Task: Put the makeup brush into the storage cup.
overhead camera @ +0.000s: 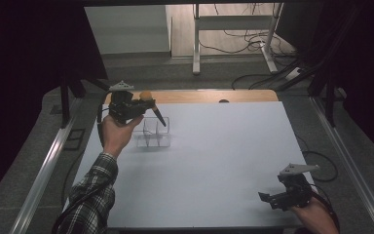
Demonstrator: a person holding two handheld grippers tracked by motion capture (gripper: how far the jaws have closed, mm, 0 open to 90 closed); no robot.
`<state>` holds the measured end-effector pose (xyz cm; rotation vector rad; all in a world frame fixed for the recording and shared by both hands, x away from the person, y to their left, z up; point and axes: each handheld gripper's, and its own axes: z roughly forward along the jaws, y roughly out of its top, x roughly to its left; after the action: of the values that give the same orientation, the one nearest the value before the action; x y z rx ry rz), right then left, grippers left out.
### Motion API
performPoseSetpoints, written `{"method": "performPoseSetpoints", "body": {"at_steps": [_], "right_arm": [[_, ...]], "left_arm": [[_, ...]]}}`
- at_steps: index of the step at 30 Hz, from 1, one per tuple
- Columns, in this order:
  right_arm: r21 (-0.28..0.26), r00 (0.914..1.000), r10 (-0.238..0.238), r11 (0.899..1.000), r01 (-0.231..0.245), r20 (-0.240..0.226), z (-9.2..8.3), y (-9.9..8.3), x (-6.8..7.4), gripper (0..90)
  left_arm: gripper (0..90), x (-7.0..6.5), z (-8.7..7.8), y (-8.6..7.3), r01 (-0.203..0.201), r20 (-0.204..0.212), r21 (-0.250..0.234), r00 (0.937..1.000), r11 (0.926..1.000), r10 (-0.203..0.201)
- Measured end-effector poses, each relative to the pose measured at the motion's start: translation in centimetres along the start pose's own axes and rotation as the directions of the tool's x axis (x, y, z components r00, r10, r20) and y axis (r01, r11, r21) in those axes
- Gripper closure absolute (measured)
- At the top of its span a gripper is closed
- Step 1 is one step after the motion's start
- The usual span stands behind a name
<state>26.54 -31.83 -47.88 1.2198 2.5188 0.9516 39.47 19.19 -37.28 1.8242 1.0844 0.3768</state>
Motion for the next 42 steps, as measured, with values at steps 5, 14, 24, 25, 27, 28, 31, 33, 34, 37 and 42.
{"method": "performPoseSetpoints", "body": {"at_steps": [5,14,24,25,27,28,31,33,34,37,42], "right_arm": [[0.002,1.0,-0.002,1.0,0.002,-0.002,0.0,0.0,0.0,0.0],[0.002,0.9999,-0.01,1.0,0.01,-0.004,0.1,0.0,0.0,0.0],[0.004,0.9999,-0.01,1.0,0.01,-0.005,0.1,0.0,0.1,0.0],[0.004,0.9999,-0.01,1.0,0.01,-0.005,0.1,0.0,0.1,0.0],[0.005,0.9999,-0.011,1.0,0.011,-0.005,0.1,0.0,0.1,0.0],[0.005,0.9999,-0.01,1.0,0.01,-0.005,0.1,0.0,0.1,0.0],[0.007,0.9999,-0.011,1.0,0.011,-0.006,0.1,0.0,0.1,0.0],[0.008,0.9999,-0.013,1.0,0.013,-0.006,0.1,0.0,0.1,0.0],[0.008,0.9999,-0.013,1.0,0.013,-0.006,0.1,0.0,0.1,0.0],[0.009,0.9999,-0.014,1.0,0.014,-0.008,0.1,0.0,0.1,0.0],[0.011,0.9998,-0.015,1.0,0.015,-0.009,0.2,0.0,0.1,0.0]], "left_arm": [[73.6,0.0,0.5,-0.3,0.002,-0.005,0.01,1.0,0.9999,-0.002],[73.6,0.1,1.3,-1.0,0.005,-0.01,0.027,0.9999,0.9996,-0.005],[73.6,0.2,2.0,-1.8,0.009,-0.013,0.04,0.9999,0.9991,-0.009],[73.6,0.2,2.1,-1.9,0.01,-0.014,0.041,0.9999,0.9991,-0.01],[73.6,0.2,2.2,-2.0,0.011,-0.016,0.043,0.9998,0.999,-0.01],[73.6,0.3,2.3,-2.1,0.012,-0.017,0.044,0.9998,0.999,-0.011],[73.6,0.3,2.5,-2.3,0.012,-0.017,0.048,0.9998,0.9988,-0.011],[73.6,0.3,2.7,-2.4,0.013,-0.017,0.05,0.9998,0.9987,-0.012],[73.6,0.3,2.8,-2.5,0.015,-0.016,0.049,0.9998,0.9987,-0.014],[73.6,0.3,3.0,-2.7,0.013,-0.018,0.055,0.9998,0.9984,-0.012],[73.6,0.3,3.4,-3.0,0.018,-0.016,0.058,0.9997,0.9981,-0.017]]}}
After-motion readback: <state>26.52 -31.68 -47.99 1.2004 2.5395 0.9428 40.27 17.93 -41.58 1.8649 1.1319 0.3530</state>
